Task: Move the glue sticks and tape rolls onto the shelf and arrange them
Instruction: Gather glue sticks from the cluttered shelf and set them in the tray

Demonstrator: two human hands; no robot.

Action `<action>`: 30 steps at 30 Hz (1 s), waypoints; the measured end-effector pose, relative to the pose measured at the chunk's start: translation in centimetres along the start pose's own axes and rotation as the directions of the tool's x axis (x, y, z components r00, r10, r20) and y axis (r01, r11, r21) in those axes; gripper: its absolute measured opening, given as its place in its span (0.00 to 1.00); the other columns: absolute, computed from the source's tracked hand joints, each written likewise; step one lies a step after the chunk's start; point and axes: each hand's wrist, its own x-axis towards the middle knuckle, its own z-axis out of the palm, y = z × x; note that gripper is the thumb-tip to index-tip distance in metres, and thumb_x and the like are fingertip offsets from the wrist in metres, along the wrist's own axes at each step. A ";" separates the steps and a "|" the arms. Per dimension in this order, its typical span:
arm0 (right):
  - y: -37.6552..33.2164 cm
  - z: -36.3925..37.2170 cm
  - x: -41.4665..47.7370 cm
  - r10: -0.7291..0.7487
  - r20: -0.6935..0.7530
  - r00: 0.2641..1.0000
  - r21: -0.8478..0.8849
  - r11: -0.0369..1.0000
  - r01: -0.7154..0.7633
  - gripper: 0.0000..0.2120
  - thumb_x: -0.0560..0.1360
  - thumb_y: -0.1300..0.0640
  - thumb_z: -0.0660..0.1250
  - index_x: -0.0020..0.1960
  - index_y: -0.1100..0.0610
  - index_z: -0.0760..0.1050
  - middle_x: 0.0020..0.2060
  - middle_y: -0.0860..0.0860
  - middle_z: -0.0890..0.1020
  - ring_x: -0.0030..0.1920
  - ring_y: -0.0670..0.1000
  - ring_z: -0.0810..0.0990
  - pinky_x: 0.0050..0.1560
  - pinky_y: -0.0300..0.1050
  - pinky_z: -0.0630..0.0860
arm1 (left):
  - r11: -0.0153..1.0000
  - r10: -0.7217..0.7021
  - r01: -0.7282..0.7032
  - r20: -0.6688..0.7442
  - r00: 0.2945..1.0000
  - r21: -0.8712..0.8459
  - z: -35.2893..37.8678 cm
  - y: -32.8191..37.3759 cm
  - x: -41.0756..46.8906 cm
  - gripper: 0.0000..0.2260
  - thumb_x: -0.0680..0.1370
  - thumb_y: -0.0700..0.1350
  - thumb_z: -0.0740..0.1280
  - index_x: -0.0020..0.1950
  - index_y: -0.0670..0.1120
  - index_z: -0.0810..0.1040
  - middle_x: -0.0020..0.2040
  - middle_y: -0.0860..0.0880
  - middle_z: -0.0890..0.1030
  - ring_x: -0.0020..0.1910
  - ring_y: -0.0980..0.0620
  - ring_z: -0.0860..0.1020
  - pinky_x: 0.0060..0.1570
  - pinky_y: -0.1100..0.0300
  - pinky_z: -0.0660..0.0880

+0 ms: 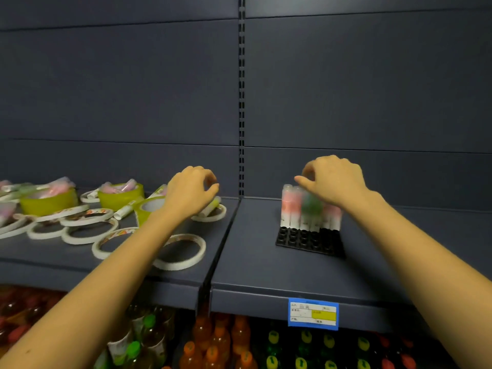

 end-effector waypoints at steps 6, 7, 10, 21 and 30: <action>-8.2 0.4 0.5 -0.154 0.008 0.988 0.208 0.967 0.149 0.13 0.77 0.44 0.60 0.55 0.47 0.78 0.51 0.49 0.82 0.52 0.56 0.79 0.44 0.45 0.70 | 0.992 -0.125 0.125 -0.005 0.992 -0.009 -2.8 -6.4 -1.9 0.11 0.76 0.49 0.64 0.52 0.45 0.81 0.50 0.46 0.81 0.50 0.48 0.77 0.45 0.53 0.75; -9.6 0.7 0.6 -0.172 0.015 0.985 0.216 0.962 0.164 0.13 0.77 0.45 0.60 0.55 0.47 0.78 0.51 0.49 0.82 0.52 0.56 0.79 0.44 0.45 0.70 | 0.991 -0.137 0.137 -0.006 0.991 -0.010 -3.3 -7.5 -2.2 0.11 0.76 0.50 0.65 0.51 0.45 0.81 0.50 0.47 0.82 0.49 0.48 0.77 0.44 0.54 0.74; -13.6 1.6 1.3 -0.194 0.030 0.981 0.251 0.951 0.180 0.12 0.76 0.45 0.61 0.54 0.47 0.79 0.52 0.49 0.81 0.52 0.56 0.78 0.45 0.44 0.69 | 0.985 -0.173 0.173 0.002 0.985 -0.001 -4.6 -11.0 -2.9 0.11 0.76 0.50 0.64 0.50 0.46 0.82 0.49 0.47 0.82 0.48 0.48 0.78 0.43 0.55 0.72; -26.9 5.0 3.2 -0.176 0.080 0.981 0.281 0.948 0.147 0.12 0.76 0.46 0.60 0.52 0.47 0.79 0.50 0.51 0.82 0.50 0.56 0.79 0.43 0.45 0.70 | 0.978 -0.205 0.195 0.146 0.968 0.080 -6.5 -22.6 -3.2 0.09 0.75 0.48 0.64 0.47 0.47 0.82 0.48 0.46 0.84 0.49 0.45 0.80 0.47 0.52 0.77; -31.2 6.3 3.4 -0.054 0.105 0.993 0.225 0.974 0.029 0.14 0.77 0.45 0.60 0.55 0.49 0.79 0.49 0.50 0.83 0.47 0.53 0.81 0.43 0.46 0.77 | 0.993 -0.057 0.025 0.277 0.959 0.119 -2.9 -24.4 -0.4 0.12 0.77 0.54 0.62 0.51 0.47 0.78 0.48 0.47 0.81 0.50 0.46 0.79 0.56 0.51 0.70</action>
